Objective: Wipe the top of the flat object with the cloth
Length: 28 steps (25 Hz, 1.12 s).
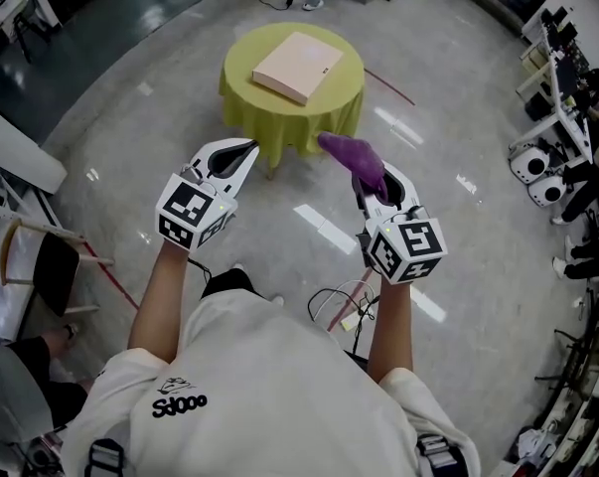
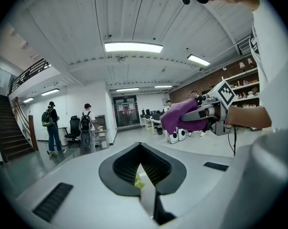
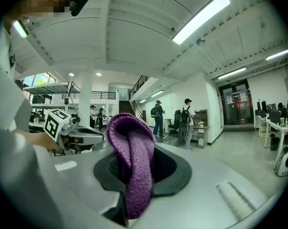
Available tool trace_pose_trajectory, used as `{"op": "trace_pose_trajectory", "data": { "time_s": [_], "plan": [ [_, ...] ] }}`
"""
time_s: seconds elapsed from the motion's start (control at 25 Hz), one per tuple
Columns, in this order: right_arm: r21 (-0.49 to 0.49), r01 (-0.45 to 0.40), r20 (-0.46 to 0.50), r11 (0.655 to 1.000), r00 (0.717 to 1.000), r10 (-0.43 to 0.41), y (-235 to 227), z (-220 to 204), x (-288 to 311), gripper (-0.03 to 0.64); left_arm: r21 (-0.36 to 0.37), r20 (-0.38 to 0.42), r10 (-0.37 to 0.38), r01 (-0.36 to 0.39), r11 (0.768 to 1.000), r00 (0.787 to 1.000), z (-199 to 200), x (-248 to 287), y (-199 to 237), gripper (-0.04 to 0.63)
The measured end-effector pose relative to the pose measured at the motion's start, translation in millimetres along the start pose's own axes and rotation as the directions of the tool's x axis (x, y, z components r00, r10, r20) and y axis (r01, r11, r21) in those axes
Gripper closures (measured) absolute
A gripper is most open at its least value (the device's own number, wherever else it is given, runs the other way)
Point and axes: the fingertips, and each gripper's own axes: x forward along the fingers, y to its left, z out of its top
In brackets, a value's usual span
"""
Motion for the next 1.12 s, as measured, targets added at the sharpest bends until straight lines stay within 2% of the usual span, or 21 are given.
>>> {"op": "trace_pose_trajectory", "data": {
  "time_s": [0.2, 0.44, 0.6, 0.84, 0.96, 1.12],
  "plan": [
    [0.007, -0.005, -0.005, 1.000, 1.000, 0.005, -4, -3, 7, 0.538, -0.039, 0.003, 0.026, -0.026, 0.999, 1.000, -6, 7, 11, 0.603],
    [0.009, 0.005, -0.025, 1.000, 1.000, -0.005, -15, -10, 35, 0.538, -0.059, -0.040, -0.036, 0.033, 0.998, 0.999, -25, 32, 28, 0.598],
    [-0.003, 0.019, -0.024, 1.000, 1.000, -0.019, -32, -5, 70, 0.538, -0.162, -0.031, -0.076, 0.070, 0.984, 0.997, -36, 57, 60, 0.595],
    [-0.023, 0.040, -0.025, 0.999, 0.999, -0.040, -62, 7, 141, 0.538, -0.105, -0.022, -0.075, 0.072, 0.992, 0.997, -34, 104, 127, 0.594],
    [-0.023, 0.050, -0.027, 0.998, 0.998, -0.051, -76, 18, 181, 0.538, -0.077, -0.025, -0.038, 0.036, 0.996, 0.999, -31, 131, 169, 0.595],
    [-0.021, 0.063, -0.027, 0.998, 0.998, -0.064, -94, 29, 233, 0.538, -0.096, -0.018, 0.026, -0.028, 0.995, 0.999, -32, 164, 230, 0.597]
  ]
}}
